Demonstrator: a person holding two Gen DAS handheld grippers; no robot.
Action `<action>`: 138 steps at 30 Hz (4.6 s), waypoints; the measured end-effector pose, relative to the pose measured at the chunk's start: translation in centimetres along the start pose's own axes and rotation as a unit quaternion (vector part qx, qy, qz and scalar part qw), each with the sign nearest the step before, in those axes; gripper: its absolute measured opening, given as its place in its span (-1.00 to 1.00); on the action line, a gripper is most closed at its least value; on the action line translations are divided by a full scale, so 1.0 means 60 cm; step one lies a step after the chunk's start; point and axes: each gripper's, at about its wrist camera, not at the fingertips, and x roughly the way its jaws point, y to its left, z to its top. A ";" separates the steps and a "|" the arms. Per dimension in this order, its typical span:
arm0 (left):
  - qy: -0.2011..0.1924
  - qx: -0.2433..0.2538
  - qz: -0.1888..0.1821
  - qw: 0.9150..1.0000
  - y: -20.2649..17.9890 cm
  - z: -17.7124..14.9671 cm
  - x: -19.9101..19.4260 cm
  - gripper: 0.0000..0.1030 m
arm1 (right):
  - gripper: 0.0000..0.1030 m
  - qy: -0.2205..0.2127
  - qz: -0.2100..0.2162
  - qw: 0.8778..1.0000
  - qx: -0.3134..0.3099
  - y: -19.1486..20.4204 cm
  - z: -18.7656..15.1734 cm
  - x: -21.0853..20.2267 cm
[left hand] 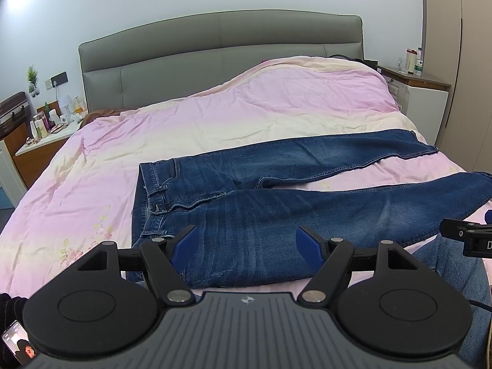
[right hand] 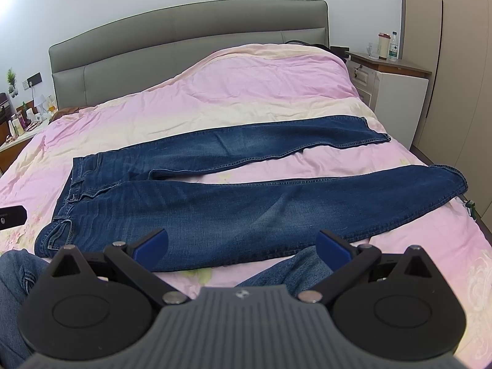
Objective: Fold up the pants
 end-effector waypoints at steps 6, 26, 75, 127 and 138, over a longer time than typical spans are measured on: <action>0.004 0.000 -0.003 1.000 0.012 0.003 0.006 0.64 | 0.90 0.001 0.001 1.000 -0.004 0.002 0.001 0.004; 0.068 -0.036 -0.033 0.996 0.216 0.112 0.251 0.14 | 0.86 -0.021 0.050 0.997 -0.061 -0.130 0.113 0.222; 0.205 -0.165 0.108 0.959 0.397 0.122 0.770 0.02 | -1.00 -0.042 -0.136 0.989 0.045 -0.669 0.504 0.980; 0.355 0.440 -0.163 0.808 0.018 -0.103 0.443 0.24 | 0.32 0.182 -0.080 0.965 -0.173 -0.528 0.044 0.320; 0.354 0.515 -0.032 0.780 -0.051 -0.206 0.457 -0.21 | 0.30 0.195 -0.161 0.875 -0.412 -0.570 -0.048 0.364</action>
